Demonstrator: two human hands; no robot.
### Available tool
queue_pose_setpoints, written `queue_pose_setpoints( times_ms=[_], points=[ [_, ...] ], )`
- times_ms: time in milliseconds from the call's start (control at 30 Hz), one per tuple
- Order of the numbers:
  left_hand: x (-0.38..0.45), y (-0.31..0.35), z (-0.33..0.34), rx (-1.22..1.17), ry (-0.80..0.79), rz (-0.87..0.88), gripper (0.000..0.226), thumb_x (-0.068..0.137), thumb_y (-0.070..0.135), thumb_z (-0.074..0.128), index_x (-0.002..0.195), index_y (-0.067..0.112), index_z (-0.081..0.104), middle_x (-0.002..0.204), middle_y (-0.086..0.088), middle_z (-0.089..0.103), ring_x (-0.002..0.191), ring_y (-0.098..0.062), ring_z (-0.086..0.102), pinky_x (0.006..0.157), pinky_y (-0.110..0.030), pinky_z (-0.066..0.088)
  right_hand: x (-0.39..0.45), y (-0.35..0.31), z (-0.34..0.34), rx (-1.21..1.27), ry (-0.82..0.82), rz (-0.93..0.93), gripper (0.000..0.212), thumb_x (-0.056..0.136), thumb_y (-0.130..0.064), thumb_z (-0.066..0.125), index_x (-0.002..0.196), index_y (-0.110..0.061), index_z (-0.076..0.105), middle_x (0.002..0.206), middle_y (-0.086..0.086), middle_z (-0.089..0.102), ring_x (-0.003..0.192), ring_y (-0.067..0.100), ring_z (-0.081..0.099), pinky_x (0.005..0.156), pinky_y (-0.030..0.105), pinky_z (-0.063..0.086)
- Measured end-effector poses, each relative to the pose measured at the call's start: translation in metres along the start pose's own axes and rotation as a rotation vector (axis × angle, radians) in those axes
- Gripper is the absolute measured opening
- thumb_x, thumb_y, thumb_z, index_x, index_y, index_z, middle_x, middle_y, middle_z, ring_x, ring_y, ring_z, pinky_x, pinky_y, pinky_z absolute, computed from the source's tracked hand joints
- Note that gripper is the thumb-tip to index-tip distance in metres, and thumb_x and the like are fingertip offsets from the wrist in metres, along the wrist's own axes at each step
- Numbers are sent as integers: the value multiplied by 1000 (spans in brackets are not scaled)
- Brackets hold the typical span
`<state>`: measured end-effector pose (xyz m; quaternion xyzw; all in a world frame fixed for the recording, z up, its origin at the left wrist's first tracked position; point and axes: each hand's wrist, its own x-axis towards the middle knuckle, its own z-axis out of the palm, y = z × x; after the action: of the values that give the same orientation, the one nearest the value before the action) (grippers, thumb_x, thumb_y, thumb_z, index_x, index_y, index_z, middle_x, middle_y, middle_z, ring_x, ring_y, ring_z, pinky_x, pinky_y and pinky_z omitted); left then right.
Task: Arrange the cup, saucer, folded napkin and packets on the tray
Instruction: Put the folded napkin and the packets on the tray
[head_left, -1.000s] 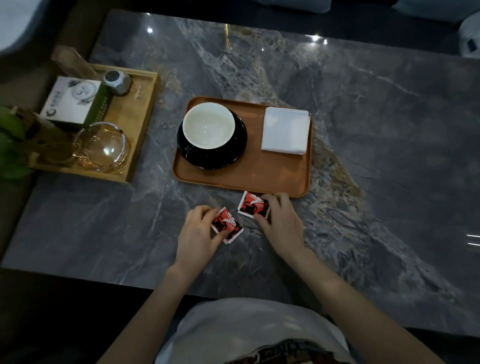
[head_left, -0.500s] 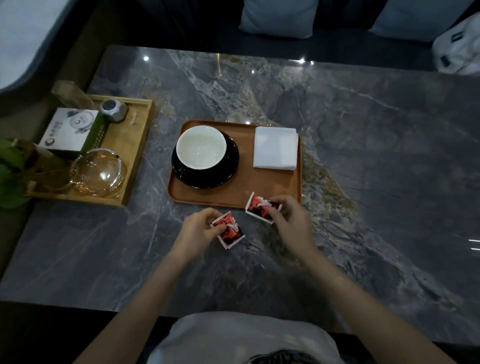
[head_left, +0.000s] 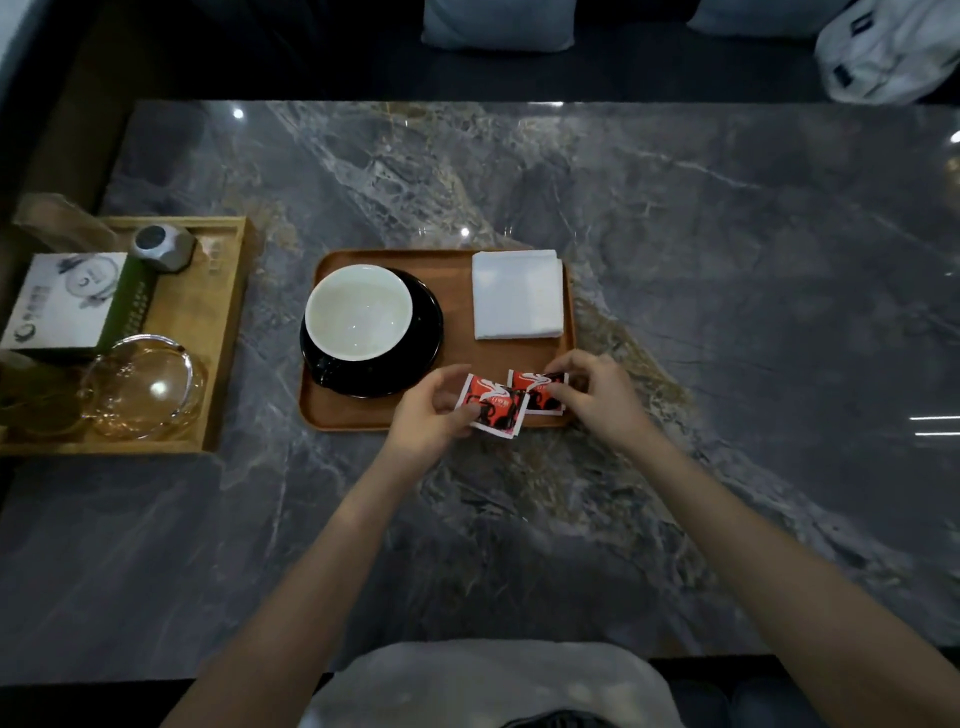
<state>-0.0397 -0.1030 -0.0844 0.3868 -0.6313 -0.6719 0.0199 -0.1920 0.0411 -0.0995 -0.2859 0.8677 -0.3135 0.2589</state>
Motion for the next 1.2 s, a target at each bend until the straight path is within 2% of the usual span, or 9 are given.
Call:
queue_pose_setpoints(
  times_ms=[67, 200, 300, 367, 600, 767, 967, 1067, 1200],
  points=[
    [4, -1, 2, 32, 4, 0, 39, 83, 3, 62, 118, 18, 54, 91, -2, 63, 87, -14, 62, 62, -22, 57, -1, 1, 2, -79, 24, -46, 18, 80, -24, 68, 98, -23, 66, 97, 2, 63, 94, 14, 44, 78, 27, 33],
    [12, 0, 10, 89, 42, 13, 36, 81, -1, 62, 110, 18, 54, 98, -2, 62, 87, -12, 61, 59, -21, 57, -1, 1, 5, -188, 78, -84, 24, 81, -26, 67, 103, -18, 68, 106, 4, 60, 105, 20, 43, 89, 31, 34],
    [17, 0, 18, 127, 41, 29, 28, 82, 4, 63, 101, 22, 53, 105, -12, 64, 96, -25, 62, 75, -44, 58, -2, 1, 8, -284, 106, -115, 26, 81, -26, 66, 105, -16, 69, 108, 9, 57, 107, 25, 44, 92, 35, 34],
    [19, 0, 23, 190, 55, 66, 21, 84, 8, 62, 99, 19, 54, 99, -11, 65, 97, -26, 63, 83, -49, 54, -2, 1, 8, -324, 106, -115, 27, 82, -25, 65, 107, -16, 68, 108, 9, 57, 106, 25, 44, 92, 35, 34],
    [26, 2, 39, 270, 131, 133, 8, 83, 13, 64, 90, 13, 60, 84, -8, 67, 86, -23, 66, 78, -36, 52, -8, -1, 5, -66, 166, 16, 26, 90, -15, 51, 111, -13, 66, 108, 8, 68, 105, 23, 48, 88, 28, 37],
    [33, 2, 44, 398, 191, 148, 10, 80, 13, 67, 90, 11, 65, 85, -6, 69, 78, -12, 62, 71, -22, 47, -12, -2, 4, -73, 140, 38, 32, 80, -29, 67, 108, -13, 66, 92, 2, 65, 99, 21, 48, 83, 33, 42],
    [37, 2, 49, 637, 185, 168, 16, 81, 14, 66, 97, 12, 66, 99, -8, 63, 83, -20, 61, 78, -33, 50, -10, 0, 6, -274, 148, 25, 32, 80, -32, 67, 108, -16, 65, 101, 5, 62, 101, 22, 44, 83, 33, 39],
    [37, 1, 49, 690, 157, 180, 26, 85, 18, 62, 110, 15, 64, 106, -7, 59, 91, -23, 59, 83, -37, 51, -9, 1, 6, -319, 152, 2, 35, 81, -34, 65, 112, -18, 64, 103, 4, 60, 102, 23, 44, 84, 34, 38],
    [37, 3, 48, 728, 131, 174, 26, 87, 22, 60, 112, 18, 64, 106, -7, 57, 95, -24, 57, 83, -38, 49, -9, 1, 6, -442, 124, -88, 38, 84, -34, 61, 119, -19, 60, 106, 7, 58, 103, 24, 45, 86, 36, 39]
  ],
)
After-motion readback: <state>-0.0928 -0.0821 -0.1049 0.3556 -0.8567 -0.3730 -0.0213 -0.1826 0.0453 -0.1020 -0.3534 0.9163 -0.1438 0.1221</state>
